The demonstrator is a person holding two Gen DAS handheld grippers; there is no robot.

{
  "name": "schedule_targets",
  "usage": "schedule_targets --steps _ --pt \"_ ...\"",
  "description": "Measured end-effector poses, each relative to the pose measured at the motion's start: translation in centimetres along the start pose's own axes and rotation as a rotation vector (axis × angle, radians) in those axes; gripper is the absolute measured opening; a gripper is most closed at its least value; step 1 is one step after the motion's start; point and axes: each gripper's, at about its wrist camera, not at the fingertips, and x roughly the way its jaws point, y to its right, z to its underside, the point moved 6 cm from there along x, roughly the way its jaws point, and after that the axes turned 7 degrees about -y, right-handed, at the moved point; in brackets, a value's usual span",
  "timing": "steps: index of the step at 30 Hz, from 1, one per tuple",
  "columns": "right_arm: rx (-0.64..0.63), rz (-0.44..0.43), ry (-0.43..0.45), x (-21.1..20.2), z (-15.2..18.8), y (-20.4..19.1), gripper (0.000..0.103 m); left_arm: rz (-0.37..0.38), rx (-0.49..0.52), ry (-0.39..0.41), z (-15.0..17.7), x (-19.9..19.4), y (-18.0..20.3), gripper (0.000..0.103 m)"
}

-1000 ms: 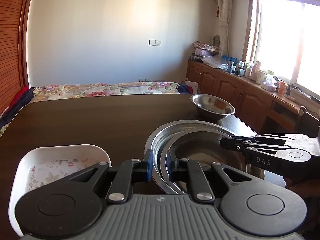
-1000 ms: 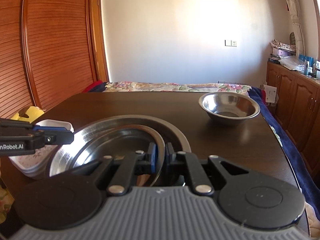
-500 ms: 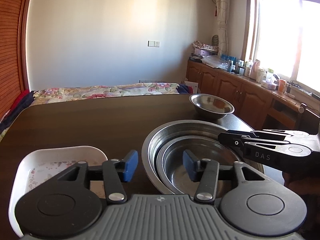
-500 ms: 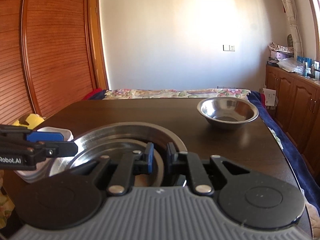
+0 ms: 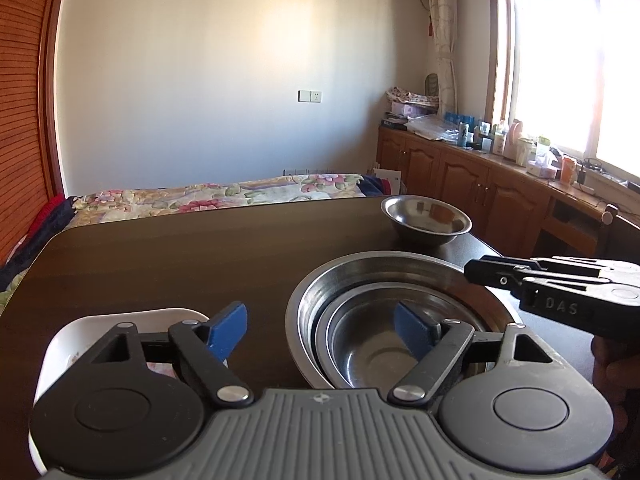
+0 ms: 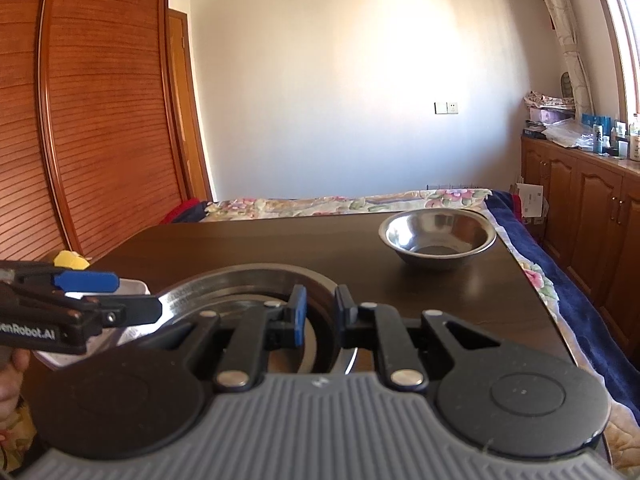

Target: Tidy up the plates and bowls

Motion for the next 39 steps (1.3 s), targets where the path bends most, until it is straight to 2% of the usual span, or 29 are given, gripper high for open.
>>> schedule_targets --steps 3,5,6,11,13,16,17,18,21,26,30,39 --pt "-0.001 0.003 0.005 -0.2 -0.1 0.2 0.018 0.005 -0.001 0.004 -0.1 0.0 0.1 0.085" --pt "-0.001 0.009 0.009 -0.4 -0.2 0.5 0.03 0.007 -0.001 0.01 -0.2 -0.1 0.1 0.086" --pt "-0.003 0.012 0.013 -0.5 -0.3 0.6 0.041 0.014 0.001 0.013 -0.4 -0.1 0.1 0.086" --pt "-0.031 0.03 0.034 -1.2 -1.4 1.7 0.045 0.005 0.023 0.009 -1.4 0.4 0.4 0.089" --pt "-0.049 0.047 0.045 -1.5 -2.1 2.4 0.061 0.004 0.036 0.016 -2.1 0.5 0.6 0.091" --pt "-0.07 0.074 0.064 -1.9 -3.0 3.6 0.075 0.015 0.048 0.014 -3.3 1.1 0.9 0.095" --pt "-0.071 0.089 0.073 -2.0 -3.2 4.0 0.079 0.016 0.05 0.015 -3.8 1.3 1.0 0.099" --pt "-0.072 0.107 0.084 -2.1 -3.5 4.6 0.087 0.015 0.052 0.019 -4.2 1.5 1.1 0.103" --pt "-0.089 0.119 0.104 -2.0 -4.0 5.8 0.103 0.024 0.065 0.023 -5.6 2.1 1.5 0.103" --pt "-0.07 0.17 0.098 -0.1 -4.7 8.6 0.103 0.021 0.115 0.022 -7.8 3.8 2.7 0.103" --pt "-0.04 0.144 0.066 2.3 -5.2 10.5 0.103 0.057 0.132 -0.004 -9.3 5.6 3.4 0.103" --pt "0.029 0.13 0.011 7.7 -5.9 12.2 0.103 0.083 0.224 -0.058 -12.2 10.4 5.3 0.1"
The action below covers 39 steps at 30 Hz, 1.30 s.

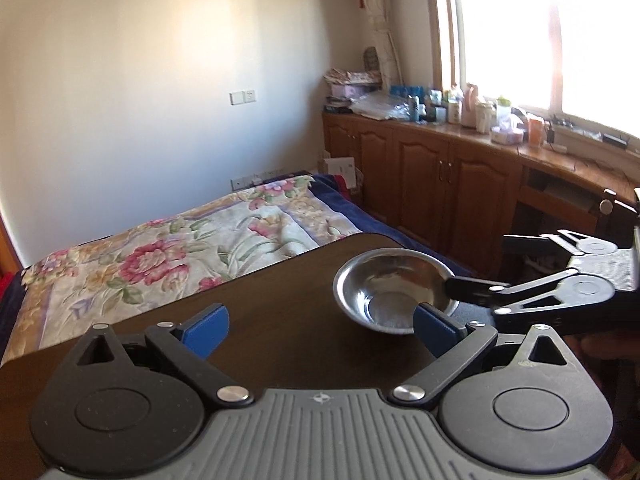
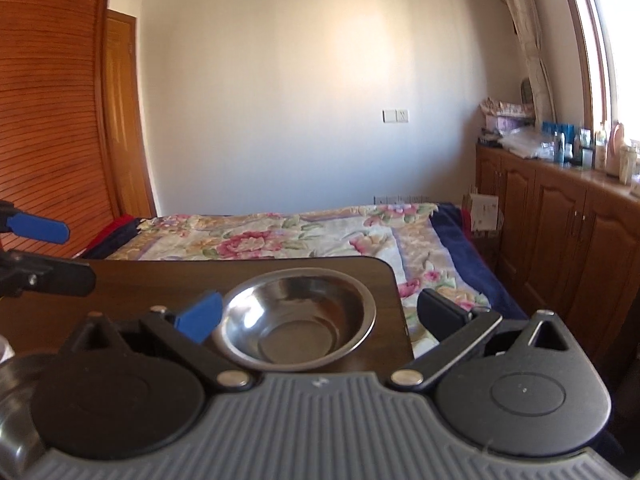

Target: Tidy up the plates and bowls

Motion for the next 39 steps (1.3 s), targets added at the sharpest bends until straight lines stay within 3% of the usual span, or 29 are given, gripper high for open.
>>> schedule_targets --steps 5,7,18,23,25,29,39 --pt "0.045 -0.001 -0.037 2.0 0.4 0.9 0.1 0.025 0.03 -0.047 -1.0 3.0 0.3 0.096" --pt "0.064 -0.01 -0.059 2.6 0.7 1.3 0.084 0.03 0.033 -0.072 -1.3 4.3 0.1 0.093" --pt "0.072 -0.038 -0.115 3.7 1.5 1.0 0.079 0.07 0.034 -0.171 -2.2 10.0 0.5 0.074" --pt "0.084 -0.048 -0.131 3.6 1.4 1.0 0.077 0.081 0.06 -0.191 -2.6 11.5 1.2 0.072" --pt "0.092 -0.048 -0.143 3.8 1.4 1.2 0.071 0.085 0.063 -0.205 -2.6 12.1 1.3 0.072" --pt "0.11 -0.058 -0.161 4.0 1.4 1.5 0.069 0.087 0.046 -0.233 -2.7 13.0 1.0 0.07" --pt "0.132 -0.068 -0.174 4.3 1.3 1.7 0.054 0.096 0.033 -0.284 -2.3 13.8 0.9 0.051"
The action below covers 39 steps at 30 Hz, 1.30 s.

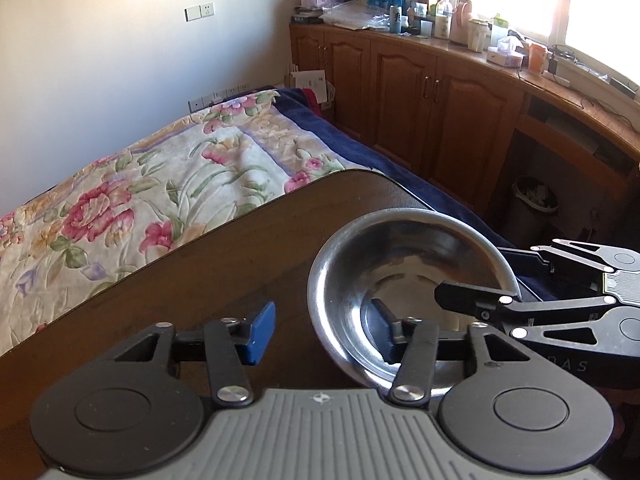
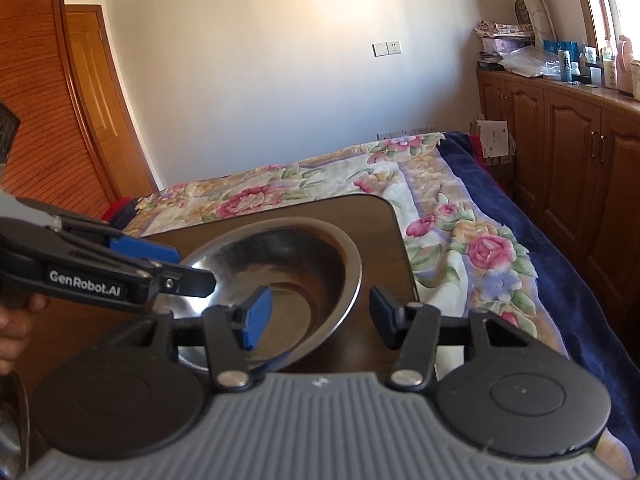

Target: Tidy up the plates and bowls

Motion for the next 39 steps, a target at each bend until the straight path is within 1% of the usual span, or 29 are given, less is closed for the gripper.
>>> schedule_targets --steps 1,5,7,8,9,10,11,12,17,19,22,31,39 --pt "-0.001 0.0 0.0 0.0 0.0 0.0 0.05 0.001 -0.002 -0.003 0.0 0.1 -0.1 0.049" --pt "0.004 -0.005 -0.007 0.1 0.1 0.1 0.045 0.002 -0.018 -0.025 0.3 0.5 -0.4 0.039" --pt "0.005 -0.008 -0.011 0.2 0.1 0.1 0.037 0.004 -0.024 -0.034 0.4 0.7 -0.6 0.034" --pt "0.008 -0.013 -0.013 0.2 0.1 0.1 0.036 0.01 -0.029 -0.034 0.4 0.7 -0.6 0.029" --pt "0.01 -0.018 -0.016 0.2 0.1 0.1 0.032 0.016 -0.033 -0.036 0.4 0.7 -0.6 0.025" --pt "0.01 -0.02 -0.017 0.2 0.2 0.0 0.026 0.02 -0.037 -0.04 0.4 0.7 -0.5 0.024" --pt "0.012 -0.024 -0.017 0.2 0.2 0.0 0.025 0.027 -0.038 -0.04 0.4 0.7 -0.5 0.02" --pt "0.012 -0.027 -0.02 0.3 0.2 -0.1 0.024 0.034 -0.039 -0.042 0.5 0.7 -0.4 0.019" --pt "0.036 -0.039 -0.011 0.1 0.2 0.2 0.019 0.024 -0.035 -0.03 0.5 0.0 -0.2 0.018" --pt "0.027 -0.042 -0.002 0.0 0.2 0.0 0.017 0.015 -0.035 -0.02 0.6 -0.4 -0.3 0.018" --pt "-0.003 -0.032 0.009 -0.2 0.2 -0.6 0.017 0.01 -0.038 -0.007 0.6 -1.2 -0.5 0.017" --pt "-0.021 -0.054 0.051 -2.0 -0.9 -1.8 0.017 -0.012 -0.026 0.047 0.7 -4.3 -0.6 0.017" --pt "-0.057 -0.048 0.095 -3.8 -2.0 -3.1 0.017 -0.011 -0.035 0.093 1.0 -7.1 -1.1 0.018"
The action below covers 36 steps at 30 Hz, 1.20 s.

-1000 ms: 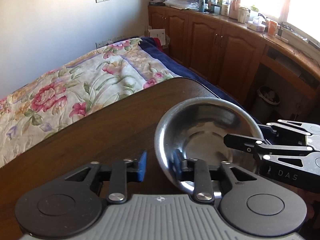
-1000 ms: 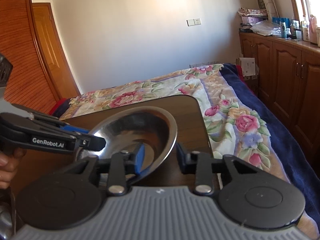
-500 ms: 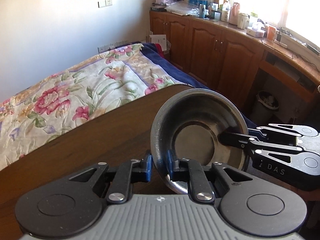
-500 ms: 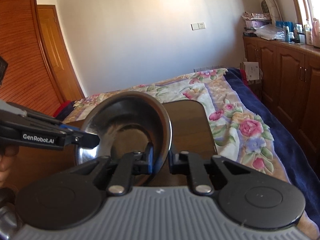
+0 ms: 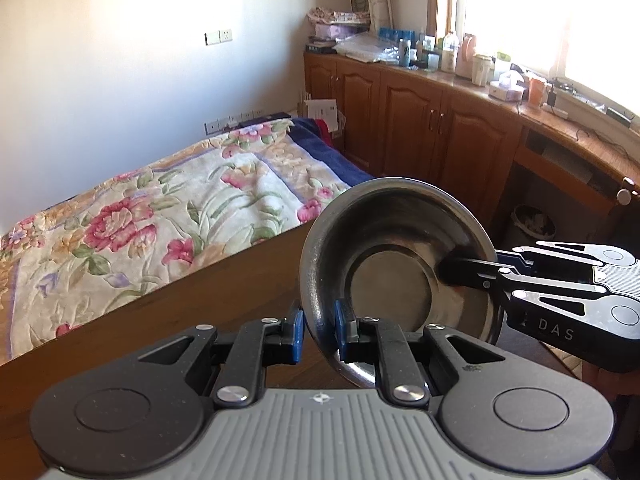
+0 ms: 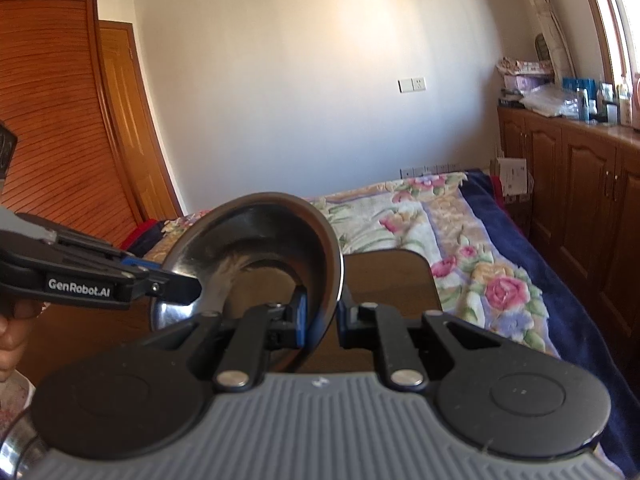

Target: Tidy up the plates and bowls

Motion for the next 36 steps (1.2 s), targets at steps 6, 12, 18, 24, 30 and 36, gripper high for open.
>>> schedule_targets --steps 6,12,18,24,30,36 --pt "-0.022 0.006 0.023 -1.1 -0.4 -1.0 0.017 -0.003 0.002 0.031 0.4 -2.2 0.0 0.018" --pt "-0.045 0.002 0.039 -2.3 -0.5 -2.2 0.017 -0.012 0.0 0.063 1.1 -4.5 -0.2 0.017" --pt "-0.074 -0.011 0.034 -3.4 0.2 -3.6 0.017 -0.012 -0.016 0.082 3.2 -6.9 -0.6 0.017" --pt "-0.097 -0.033 0.014 -4.4 1.9 -5.8 0.017 -0.01 -0.05 0.089 6.5 -8.7 -1.1 0.017" --pt "-0.11 -0.06 -0.011 -5.4 4.0 -7.6 0.017 0.0 -0.091 0.094 9.8 -10.1 -1.4 0.017" --pt "-0.125 -0.068 -0.04 -6.0 5.6 -8.8 0.017 -0.016 -0.095 0.097 12.8 -11.0 -0.8 0.017"
